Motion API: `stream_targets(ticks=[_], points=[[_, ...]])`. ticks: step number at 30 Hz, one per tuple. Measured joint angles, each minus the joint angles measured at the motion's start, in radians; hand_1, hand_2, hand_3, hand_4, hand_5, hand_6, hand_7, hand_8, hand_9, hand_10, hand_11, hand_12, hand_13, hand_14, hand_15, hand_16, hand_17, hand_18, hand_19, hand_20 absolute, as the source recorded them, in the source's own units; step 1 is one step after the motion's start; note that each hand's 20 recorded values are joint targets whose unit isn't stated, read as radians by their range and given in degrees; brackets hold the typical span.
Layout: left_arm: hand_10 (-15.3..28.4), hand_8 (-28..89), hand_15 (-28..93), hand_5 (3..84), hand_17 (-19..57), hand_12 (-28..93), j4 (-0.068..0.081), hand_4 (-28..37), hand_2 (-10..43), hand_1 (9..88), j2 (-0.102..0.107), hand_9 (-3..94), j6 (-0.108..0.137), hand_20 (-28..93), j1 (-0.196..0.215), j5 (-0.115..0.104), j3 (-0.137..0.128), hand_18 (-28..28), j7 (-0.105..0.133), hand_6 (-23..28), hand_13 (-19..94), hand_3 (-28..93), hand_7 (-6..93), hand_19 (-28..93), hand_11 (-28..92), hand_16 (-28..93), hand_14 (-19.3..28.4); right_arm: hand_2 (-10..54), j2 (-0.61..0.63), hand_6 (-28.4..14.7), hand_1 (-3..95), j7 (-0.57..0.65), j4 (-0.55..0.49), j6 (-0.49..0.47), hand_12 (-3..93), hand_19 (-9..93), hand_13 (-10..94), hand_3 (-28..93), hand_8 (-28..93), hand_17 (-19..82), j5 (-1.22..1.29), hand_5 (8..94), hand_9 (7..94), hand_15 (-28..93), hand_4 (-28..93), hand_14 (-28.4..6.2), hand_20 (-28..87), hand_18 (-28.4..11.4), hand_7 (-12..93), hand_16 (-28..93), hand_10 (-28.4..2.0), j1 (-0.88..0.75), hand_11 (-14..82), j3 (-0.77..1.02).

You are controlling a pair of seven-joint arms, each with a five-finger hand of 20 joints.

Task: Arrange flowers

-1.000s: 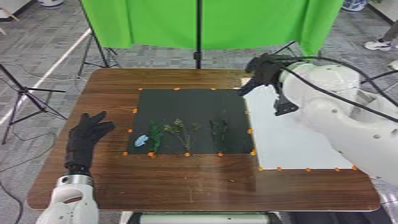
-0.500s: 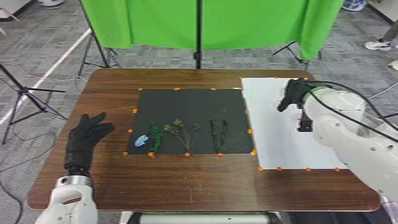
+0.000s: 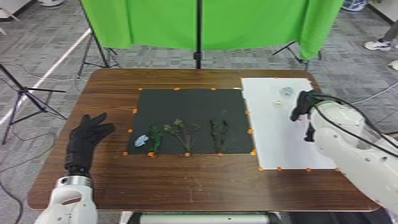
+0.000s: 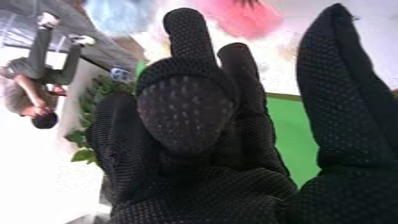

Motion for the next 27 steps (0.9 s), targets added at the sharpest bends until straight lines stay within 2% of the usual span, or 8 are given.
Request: stream_targets(ticks=[4,6,10,13,19,27], points=[[19.0,-5,26,52.0,12.2,10,0.0,-28.3,14.6,22.2,-0.002,53.8,-0.003,15,0.0,0.0,-0.002,17.9,-0.001,10.8,44,56,5.2,31,22,-5,21.8,-9.5,-0.003,4.4,46.5,-0.014,0.0,0.056,17.2,93,94,64,-11,62,0.01,61.3,79.9,57,-21,-1.0,54,-16.7,17,29,-11.9,-0.049,14.2,0.033],[19.1,-5,26,52.0,12.2,10,0.0,-28.3,14.6,22.4,-0.003,53.8,-0.006,15,0.0,0.0,-0.003,17.9,-0.002,10.8,44,55,5.3,31,22,-5,21.8,-9.5,-0.003,4.9,50.2,-0.027,0.0,0.101,20.5,93,94,63,-12,62,0.012,63.9,82.2,58,-23,-0.6,55,-16.6,18,28,-10.9,-0.076,12.7,0.042],[19.0,-5,26,52.0,12.2,10,0.0,-28.3,14.5,22.5,-0.003,53.8,-0.01,15,0.0,0.0,-0.003,17.9,-0.004,10.8,44,56,5.2,31,22,-5,21.8,-9.5,-0.003,4.0,64.3,-0.045,0.001,0.22,31.2,93,94,47,0,64,-0.018,71.2,89.0,61,-19,0.4,57,-16.4,19,26,-8.9,-0.125,4.8,0.043],[19.0,-5,26,52.0,12.2,10,0.0,-28.3,14.5,22.5,-0.004,53.8,-0.013,15,0.0,0.0,-0.004,18.0,-0.006,10.8,44,56,5.2,31,22,-5,21.8,-9.5,-0.002,3.5,70.1,-0.047,-0.001,0.325,36.3,93,94,43,4,64,-0.026,78.3,91.9,65,-17,1.0,60,-16.3,21,25,-7.3,-0.16,6.2,0.042],[18.9,-5,26,52.0,12.2,10,0.0,-28.3,14.1,22.8,-0.005,53.9,-0.018,15,-0.001,0.0,-0.005,18.0,-0.008,10.8,44,57,5.3,31,22,-5,21.8,-9.5,0.0,2.0,73.7,-0.026,-0.017,0.507,41.5,93,94,42,6,65,0.009,81.5,92.7,67,-16,1.3,63,-15.9,25,27,-7.6,-0.221,8.5,0.042],[19.0,-5,26,52.0,12.3,10,-0.001,-28.3,14.1,23.2,-0.006,53.8,-0.017,15,0.002,-0.001,-0.007,17.9,-0.008,10.8,44,57,5.3,31,23,-5,21.8,-9.5,0.022,1.5,72.7,-0.026,-0.1,0.523,42.9,93,94,44,6,65,-0.067,81.3,92.4,67,-15,1.5,64,-15.4,26,28,-8.0,-0.221,8.7,0.025]])
